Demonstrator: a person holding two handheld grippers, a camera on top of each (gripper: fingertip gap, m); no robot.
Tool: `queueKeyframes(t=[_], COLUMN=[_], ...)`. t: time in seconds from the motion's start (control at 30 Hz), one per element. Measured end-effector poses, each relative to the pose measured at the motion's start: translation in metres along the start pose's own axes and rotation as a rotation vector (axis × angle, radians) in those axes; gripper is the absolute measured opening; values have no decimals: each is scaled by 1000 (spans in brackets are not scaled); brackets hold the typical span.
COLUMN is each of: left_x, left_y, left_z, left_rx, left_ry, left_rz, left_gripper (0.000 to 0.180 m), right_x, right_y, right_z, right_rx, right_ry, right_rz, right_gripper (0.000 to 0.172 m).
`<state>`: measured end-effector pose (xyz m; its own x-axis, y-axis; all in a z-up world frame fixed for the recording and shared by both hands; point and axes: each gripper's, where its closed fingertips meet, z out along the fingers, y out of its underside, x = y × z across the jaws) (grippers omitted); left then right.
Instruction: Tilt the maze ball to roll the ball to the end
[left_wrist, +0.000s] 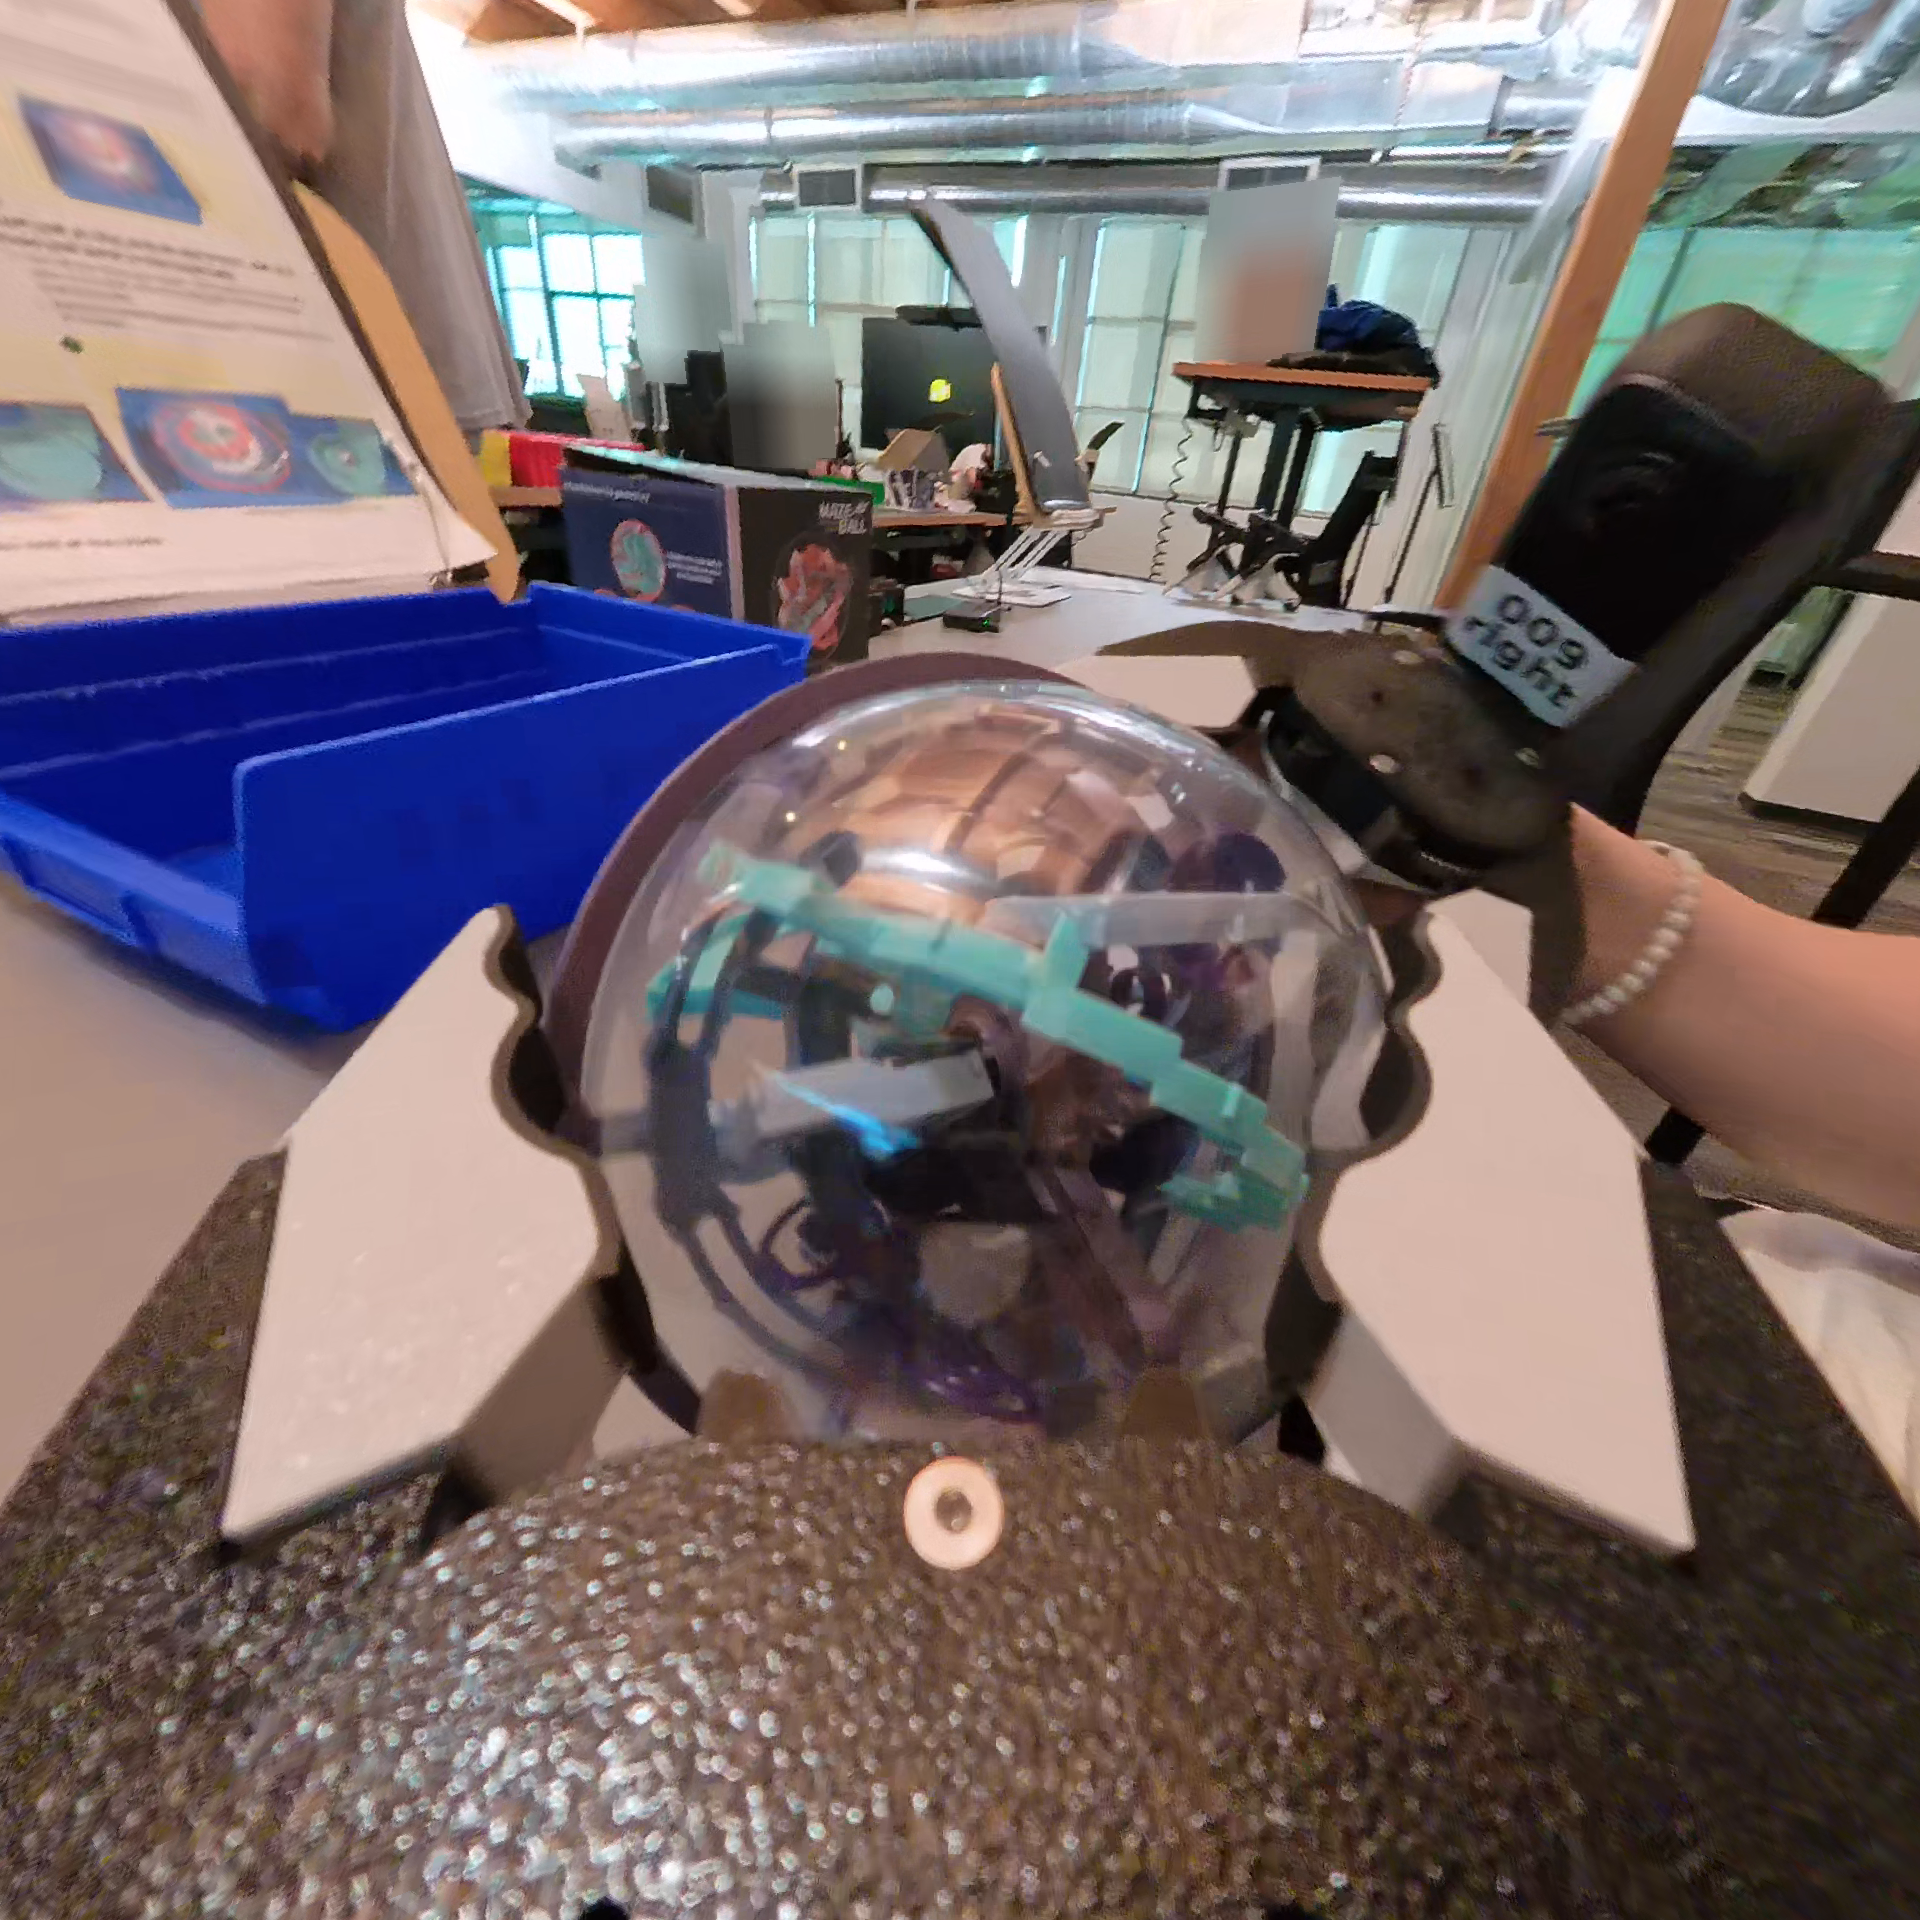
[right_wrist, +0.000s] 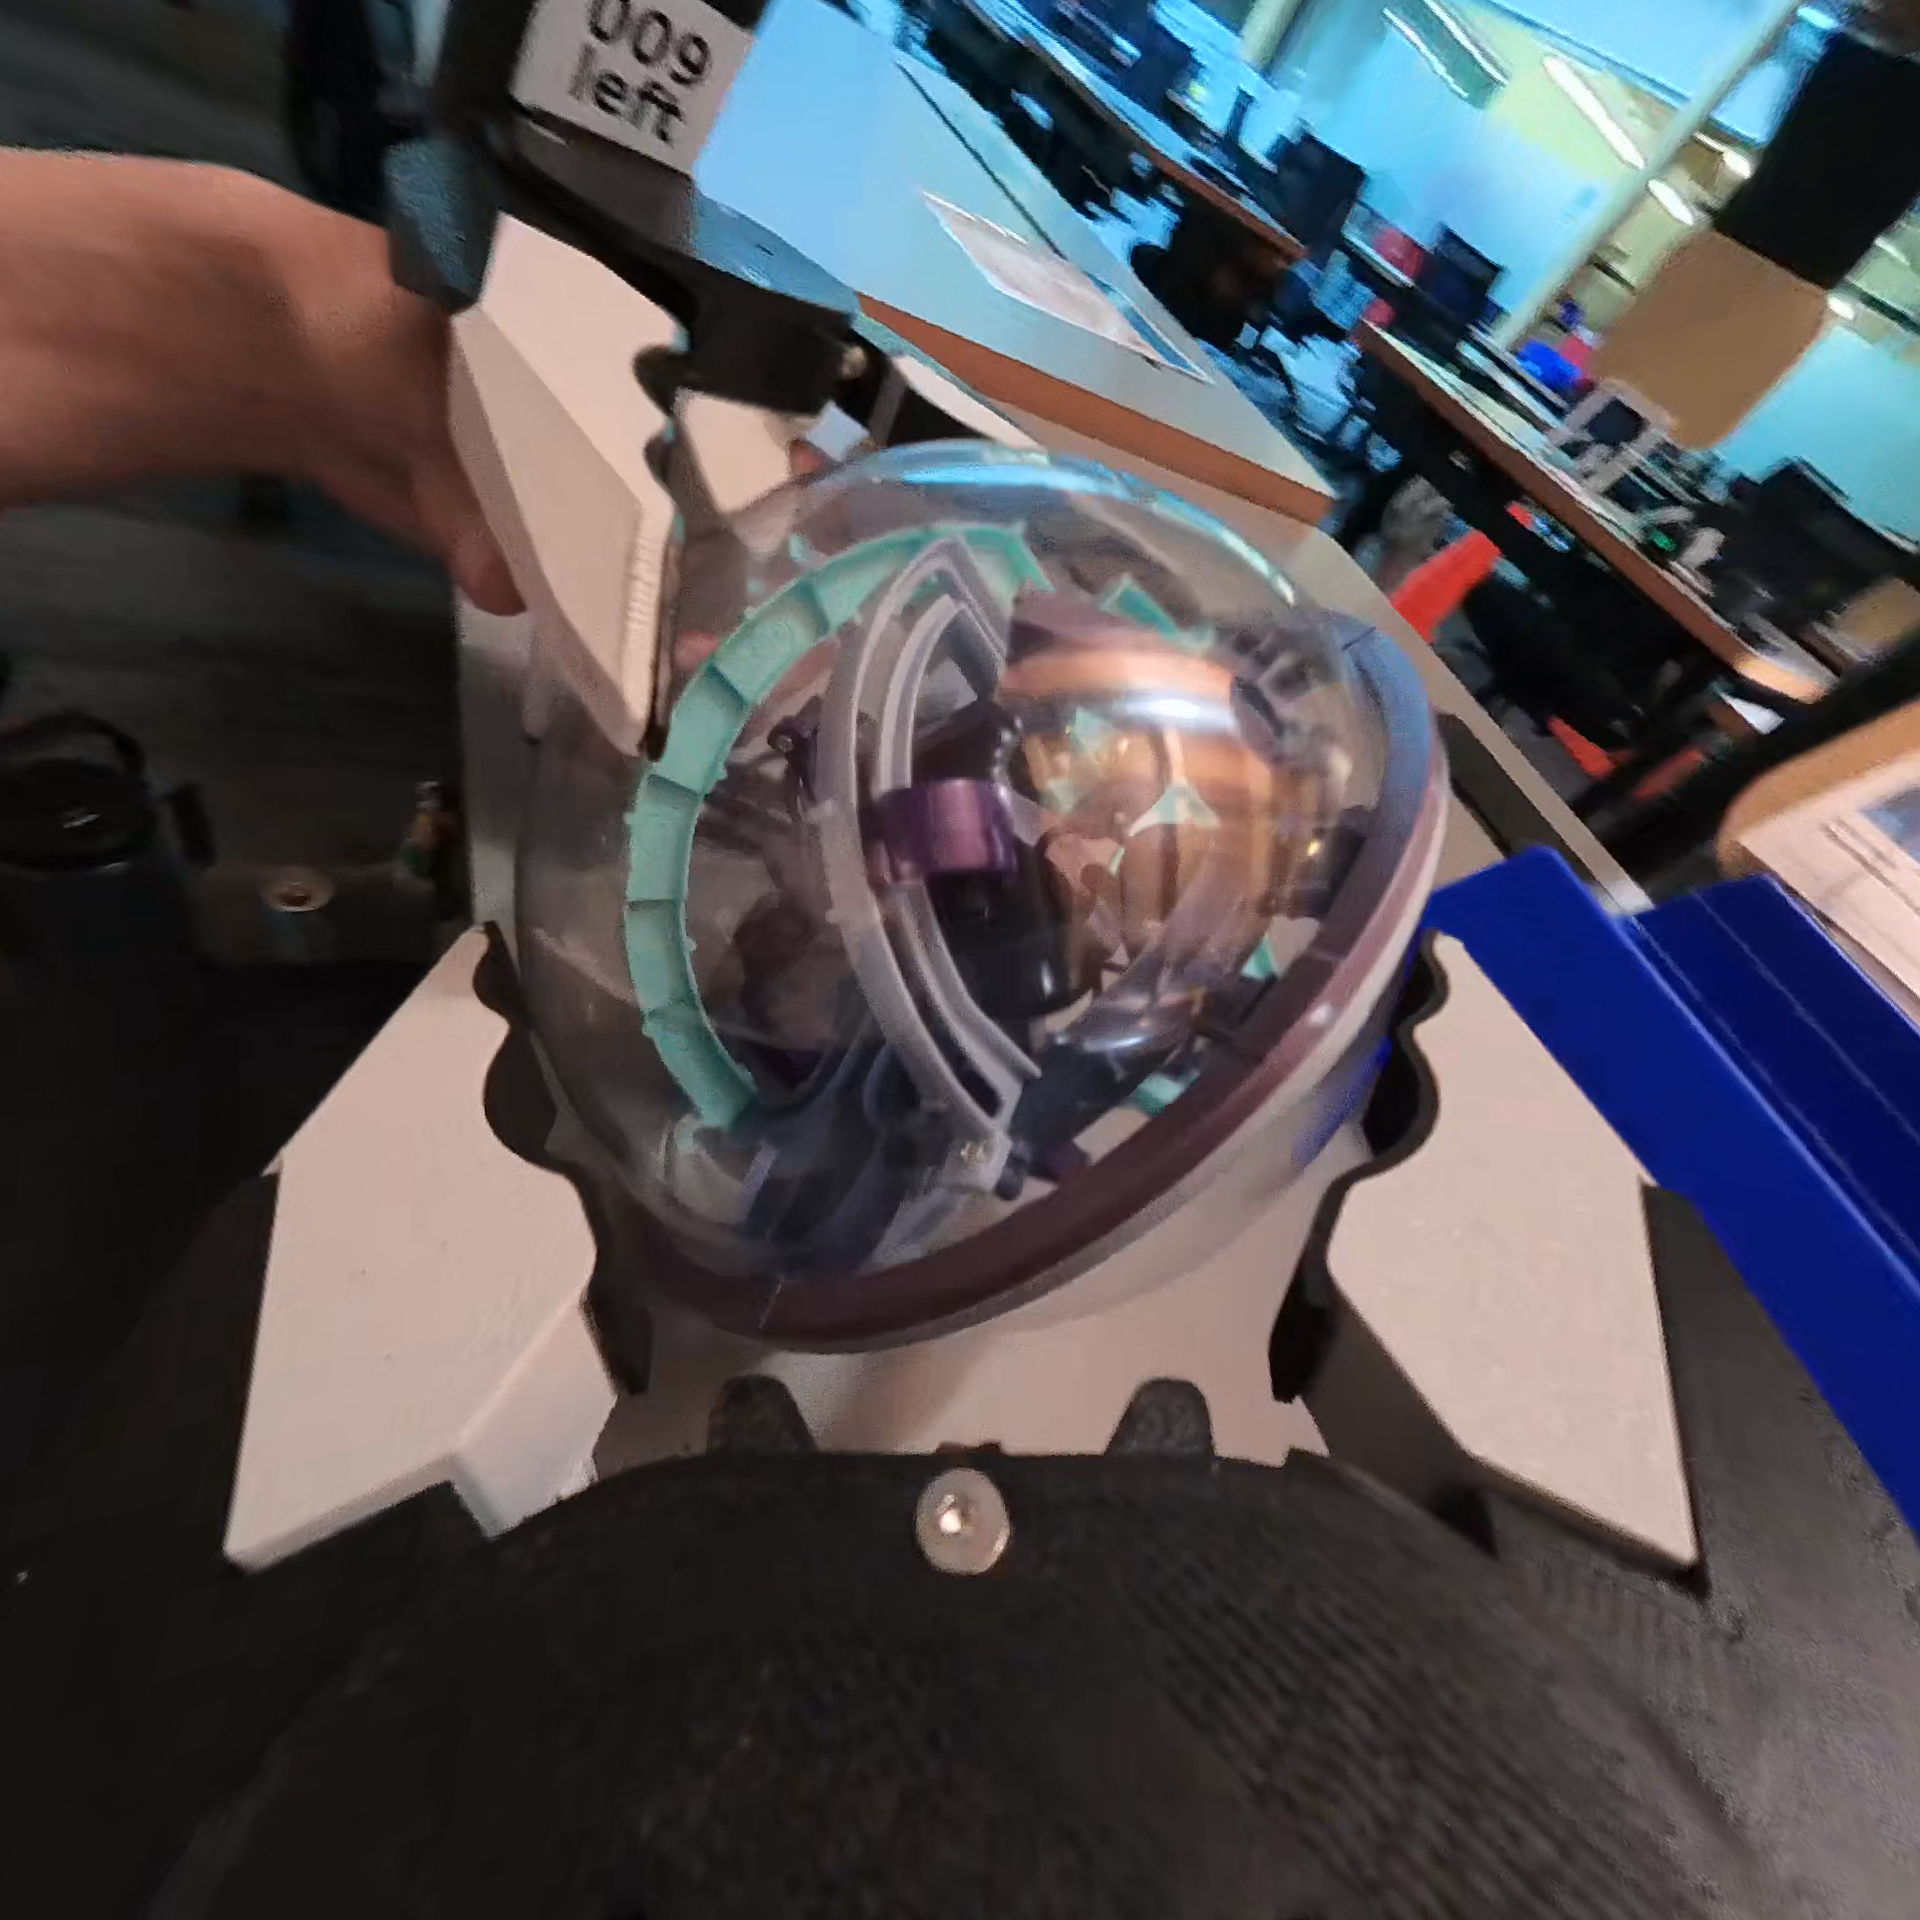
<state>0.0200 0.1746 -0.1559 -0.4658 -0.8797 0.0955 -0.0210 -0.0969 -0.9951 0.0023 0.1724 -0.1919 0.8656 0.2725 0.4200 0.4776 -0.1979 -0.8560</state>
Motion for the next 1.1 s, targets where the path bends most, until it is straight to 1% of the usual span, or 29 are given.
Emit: queueKeyframes(t=[0.07,0.2,0.27,0.47,0.7,1.1], left_x=[0,2,2,1,1,0], left_y=[2,2,2,3,3,3], left_z=[1,2,2,6,7,2], left_rx=[1,-10,-15,-48,-57,-72], left_ry=[-4,9,5,-35,-47,-44], left_rz=[-3,-25,-35,-30,-23,14], left_gripper=[157,157,156,157,157,155], right_x=[-1,-3,-2,0,0,-2], right_y=[3,2,3,4,5,4], right_z=[2,0,0,-1,-1,5], right_rx=[-11,6,10,36,40,40], right_ry=[71,188,220,200,195,240], right_rz=[30,88,125,154,159,197], right_gripper=[157,157,157,157,157,157])
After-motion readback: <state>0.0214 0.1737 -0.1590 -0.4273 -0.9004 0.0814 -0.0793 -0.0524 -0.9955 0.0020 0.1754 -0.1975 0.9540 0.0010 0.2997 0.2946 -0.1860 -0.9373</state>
